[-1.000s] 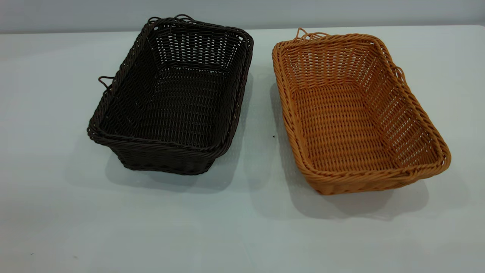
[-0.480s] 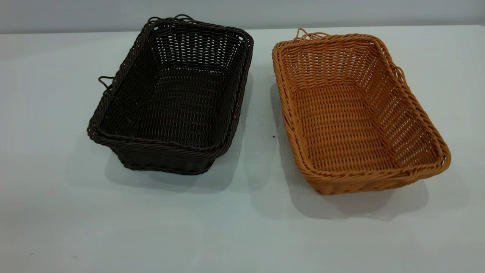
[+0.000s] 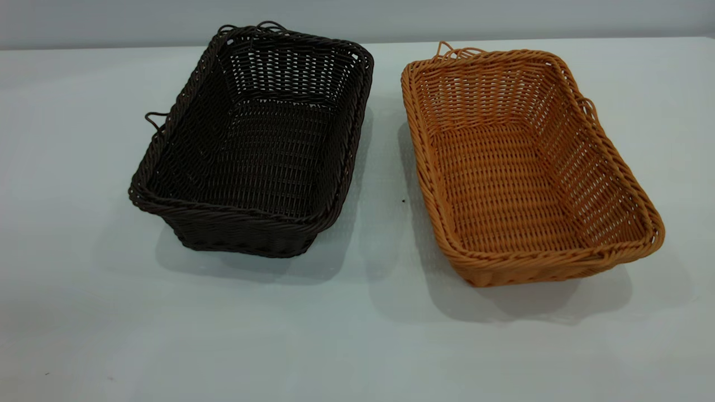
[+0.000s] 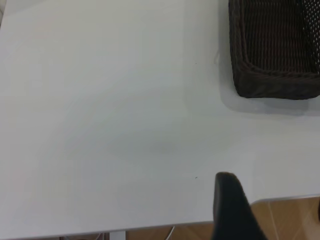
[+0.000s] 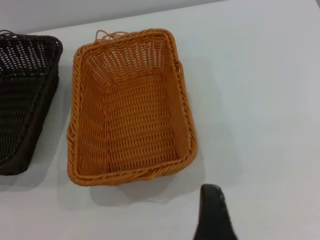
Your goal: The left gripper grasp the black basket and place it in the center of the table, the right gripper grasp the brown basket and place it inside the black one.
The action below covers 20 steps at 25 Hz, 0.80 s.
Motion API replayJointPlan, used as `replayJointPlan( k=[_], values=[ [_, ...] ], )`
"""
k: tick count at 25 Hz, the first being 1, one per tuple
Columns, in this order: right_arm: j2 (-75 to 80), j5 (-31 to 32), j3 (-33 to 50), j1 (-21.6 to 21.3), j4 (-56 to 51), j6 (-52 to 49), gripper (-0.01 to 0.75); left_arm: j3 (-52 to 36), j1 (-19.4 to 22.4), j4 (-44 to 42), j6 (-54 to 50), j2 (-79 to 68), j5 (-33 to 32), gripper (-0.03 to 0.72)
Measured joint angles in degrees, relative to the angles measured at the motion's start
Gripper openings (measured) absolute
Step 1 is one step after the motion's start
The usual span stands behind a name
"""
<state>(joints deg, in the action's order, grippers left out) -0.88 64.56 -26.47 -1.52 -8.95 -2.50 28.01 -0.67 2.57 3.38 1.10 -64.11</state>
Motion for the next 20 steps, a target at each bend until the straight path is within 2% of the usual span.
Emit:
replayJointPlan(
  k=[5,9,13,16,20],
  values=[
    [0.0,0.0,0.0,0.0,-0.29,0.0,0.375,0.0,0.0,-0.89,-0.36,-0.29,0.04,0.362],
    [2.34,-0.44,0.0,0.0,-3.45,1.3,0.384,0.07,0.04,-2.57,-3.01,-7.11,0.37,0.362],
    [13.62,-1.18,-0.05,0.0,-9.58,8.25,0.479,1.51,0.04,-1.56,-2.97,-20.55,3.39,0.369],
    [23.27,-1.74,-0.1,0.0,-15.35,14.43,0.563,3.58,0.04,-0.8,-2.47,-31.25,8.09,0.406],
    [36.54,-4.22,-0.1,0.0,-26.87,20.09,0.596,5.47,0.04,1.74,1.41,-43.93,16.68,0.467]
  ],
)
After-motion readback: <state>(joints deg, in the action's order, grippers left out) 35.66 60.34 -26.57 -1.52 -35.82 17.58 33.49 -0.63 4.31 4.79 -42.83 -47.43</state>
